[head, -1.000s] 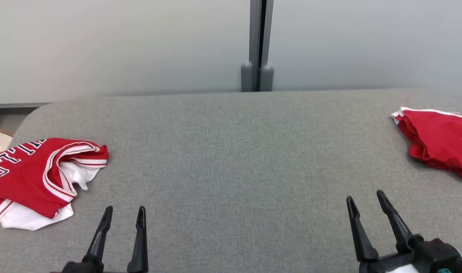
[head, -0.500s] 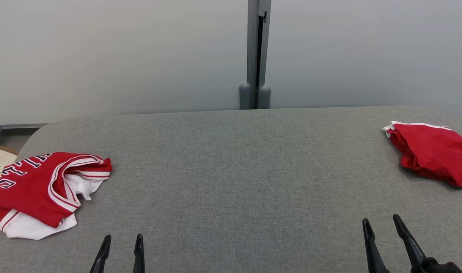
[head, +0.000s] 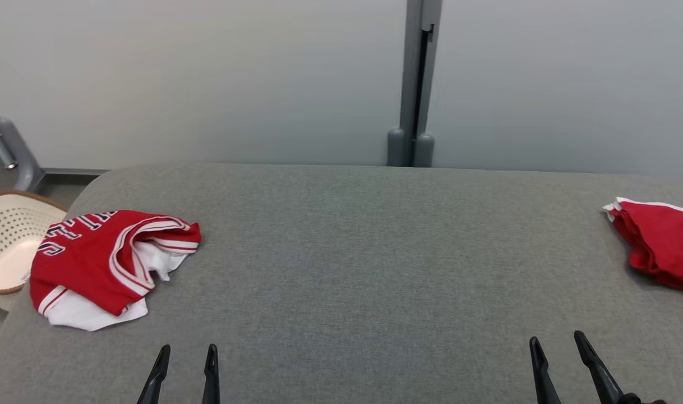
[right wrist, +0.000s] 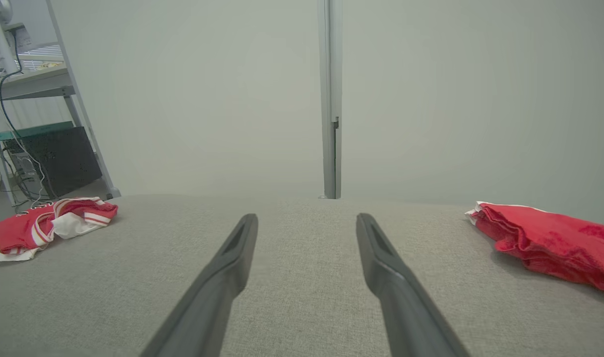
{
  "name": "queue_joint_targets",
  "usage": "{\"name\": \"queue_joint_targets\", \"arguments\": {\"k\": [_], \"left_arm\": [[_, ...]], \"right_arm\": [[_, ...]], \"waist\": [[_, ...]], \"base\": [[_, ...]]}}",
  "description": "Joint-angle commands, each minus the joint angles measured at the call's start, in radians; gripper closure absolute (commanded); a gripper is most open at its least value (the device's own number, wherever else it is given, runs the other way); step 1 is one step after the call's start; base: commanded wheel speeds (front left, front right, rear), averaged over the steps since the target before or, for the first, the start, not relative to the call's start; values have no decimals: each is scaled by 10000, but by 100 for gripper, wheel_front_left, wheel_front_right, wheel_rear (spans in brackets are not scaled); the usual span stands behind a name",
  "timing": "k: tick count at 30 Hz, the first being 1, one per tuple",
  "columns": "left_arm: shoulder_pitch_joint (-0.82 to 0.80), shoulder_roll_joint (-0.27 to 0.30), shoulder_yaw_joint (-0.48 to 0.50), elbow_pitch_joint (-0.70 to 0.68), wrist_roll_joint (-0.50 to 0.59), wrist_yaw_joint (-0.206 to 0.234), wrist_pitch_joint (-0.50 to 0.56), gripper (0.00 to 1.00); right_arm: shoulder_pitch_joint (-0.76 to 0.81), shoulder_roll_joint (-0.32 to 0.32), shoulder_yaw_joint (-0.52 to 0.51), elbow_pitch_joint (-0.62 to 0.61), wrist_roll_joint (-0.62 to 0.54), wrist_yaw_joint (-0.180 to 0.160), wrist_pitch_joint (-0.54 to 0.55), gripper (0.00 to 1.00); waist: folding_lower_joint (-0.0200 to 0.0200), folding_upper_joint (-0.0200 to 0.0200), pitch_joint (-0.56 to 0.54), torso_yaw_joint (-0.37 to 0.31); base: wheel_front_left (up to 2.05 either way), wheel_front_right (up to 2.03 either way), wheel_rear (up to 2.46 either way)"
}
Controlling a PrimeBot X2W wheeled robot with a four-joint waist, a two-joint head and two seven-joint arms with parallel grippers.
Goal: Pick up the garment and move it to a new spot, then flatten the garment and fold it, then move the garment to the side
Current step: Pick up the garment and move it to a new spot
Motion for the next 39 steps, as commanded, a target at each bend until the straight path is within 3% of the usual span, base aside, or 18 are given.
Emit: {"name": "queue_joint_targets", "arguments": {"k": [1, 14, 19, 24, 28, 34, 37, 39], "left_arm": [[-115, 39, 36, 32, 125, -22, -16, 0], [-229, 34, 483, -95, 179, -20, -14, 0], [-372, 31, 582, -256, 32, 67, -14, 0], [-490, 34, 700, -170, -39, -80, -14, 0], [-1455, 35, 775, 194, -134, -592, -16, 0], [-4778, 299, 1299, 1464, -247, -1362, -11, 0], [-6658, 829, 1272, 3128, -456, -1548, 114, 0], [-8021, 1118, 1304, 4333, -909, -1593, 874, 0]], "right_arm": [[96, -8, 51, -23, 78, -10, -7, 0], [-33, -31, 381, 10, 104, -9, -7, 0], [-403, -228, 687, 210, 22, -9, -7, 0], [-615, -220, 714, 250, -11, -7, -7, 0], [-735, -439, 750, 123, -147, -9, -7, 0], [-1566, -1209, 697, -28, -485, -9, -7, 0], [-1952, -1519, 660, -74, -586, -9, -7, 0], [-2184, -1669, 565, -111, -630, -9, -7, 0]], "waist": [[0, -1, 27, 878], [0, -1, 285, 3808], [0, -1, 710, 4265], [0, -1, 936, 4409], [0, -1, 1564, 4277], [0, -1, 3298, 3477], [0, -1, 3966, 3109], [0, -1, 4366, 2875]], "base": [[0, 0, 0], [0, 0, 0], [0, 0, 0], [0, 0, 0], [0, 0, 0], [0, 0, 0], [0, 0, 0], [0, 0, 0]]}}
